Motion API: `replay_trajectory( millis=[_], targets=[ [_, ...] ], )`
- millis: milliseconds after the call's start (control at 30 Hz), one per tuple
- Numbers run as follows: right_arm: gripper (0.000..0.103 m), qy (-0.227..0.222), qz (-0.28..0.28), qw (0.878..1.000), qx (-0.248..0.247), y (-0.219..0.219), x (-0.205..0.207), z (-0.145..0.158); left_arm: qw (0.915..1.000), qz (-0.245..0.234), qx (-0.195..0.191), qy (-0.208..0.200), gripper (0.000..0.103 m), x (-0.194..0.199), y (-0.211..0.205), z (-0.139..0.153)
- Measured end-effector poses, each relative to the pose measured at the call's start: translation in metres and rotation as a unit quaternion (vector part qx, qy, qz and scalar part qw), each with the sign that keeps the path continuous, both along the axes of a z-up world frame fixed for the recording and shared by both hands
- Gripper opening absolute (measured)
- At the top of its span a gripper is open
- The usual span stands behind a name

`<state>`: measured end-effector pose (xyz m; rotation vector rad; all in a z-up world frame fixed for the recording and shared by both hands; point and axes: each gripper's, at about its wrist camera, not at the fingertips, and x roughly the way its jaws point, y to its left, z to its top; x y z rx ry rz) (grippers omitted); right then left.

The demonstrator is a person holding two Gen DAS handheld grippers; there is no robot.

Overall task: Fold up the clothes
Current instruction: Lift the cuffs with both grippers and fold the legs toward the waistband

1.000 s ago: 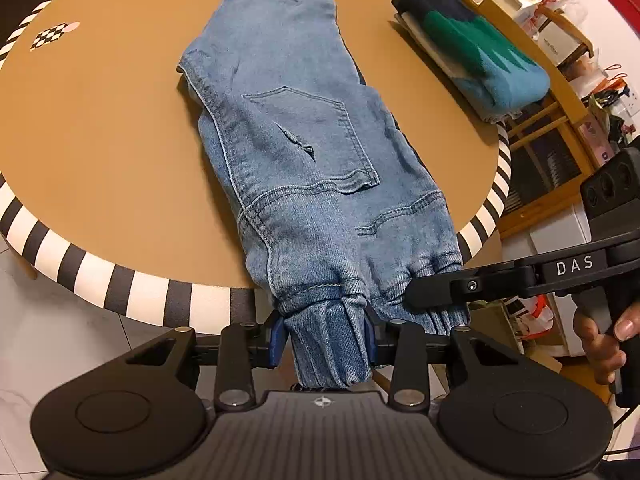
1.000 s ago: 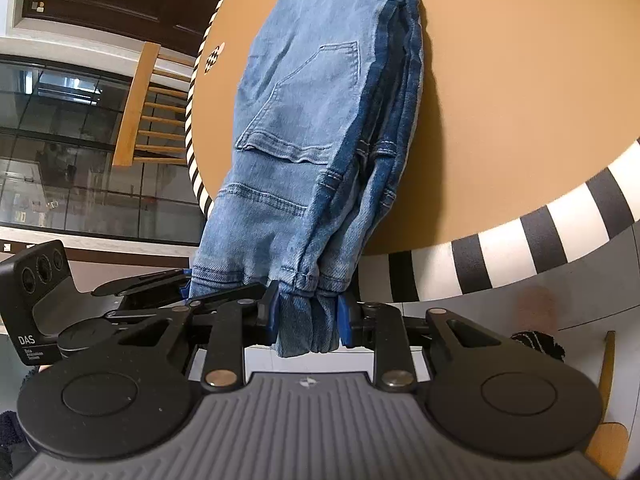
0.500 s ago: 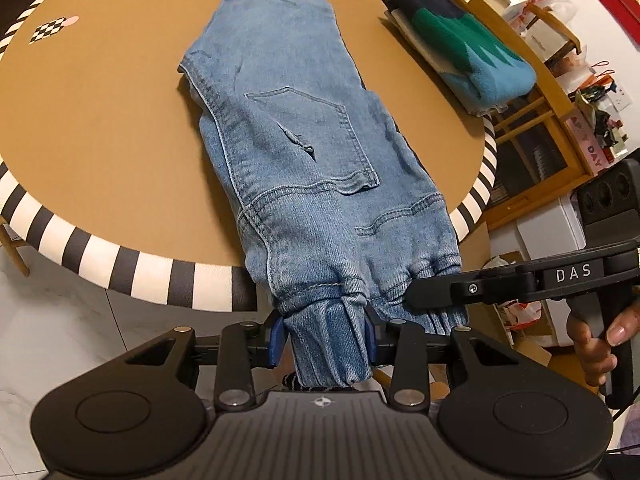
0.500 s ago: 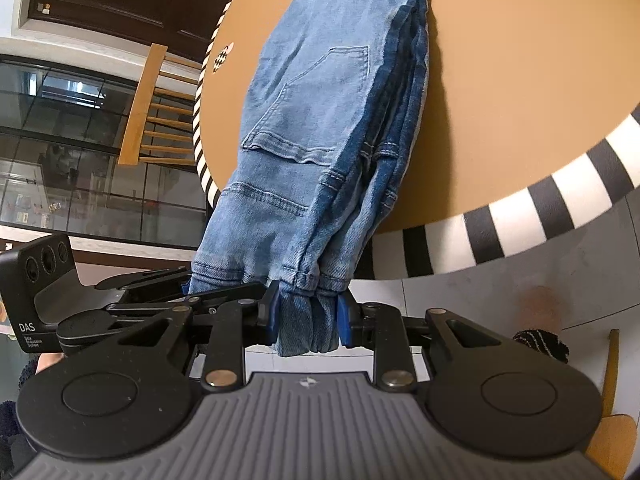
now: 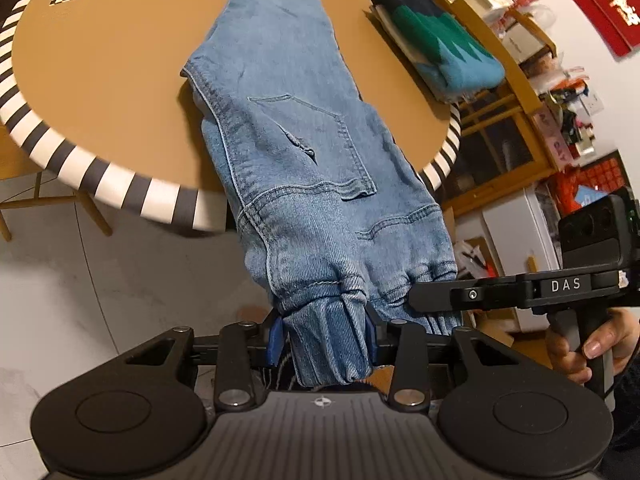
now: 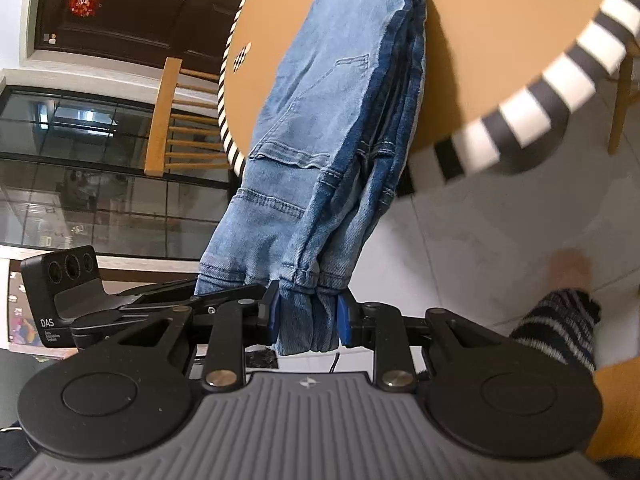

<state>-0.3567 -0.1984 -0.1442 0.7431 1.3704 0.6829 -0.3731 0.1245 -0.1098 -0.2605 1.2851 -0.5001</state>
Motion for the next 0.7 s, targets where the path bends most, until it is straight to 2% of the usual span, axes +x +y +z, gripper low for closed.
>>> replay_trajectory(
  millis=[200,300,367,500,600,700],
  targets=[
    [0.028,0.005,-0.011,1.000,0.014,0.010,-0.028,0.006,0.9994,-0.024,0.022,-0.015,0.041,-0.029,0.010,0.018],
    [0.028,-0.016,-0.017,0.999,0.023,0.015,-0.027,0.029,0.9988,-0.025,0.020,-0.037,0.041,-0.031,0.018,0.047],
    [0.027,-0.045,-0.014,0.999,0.023,0.018,-0.018,0.053,0.9979,-0.025,0.015,-0.058,0.041,-0.023,0.022,0.073],
    [0.028,-0.084,-0.024,0.996,0.023,0.017,0.021,0.101,0.9972,-0.008,-0.002,-0.074,0.042,0.015,0.025,0.115],
    [0.028,-0.092,-0.051,0.994,0.034,0.010,0.059,0.125,0.9978,0.030,-0.024,-0.054,0.042,0.062,0.031,0.141],
    [0.028,-0.089,-0.085,0.991,0.046,0.001,0.109,0.136,0.9964,0.069,-0.037,-0.032,0.043,0.121,0.034,0.155]
  ],
)
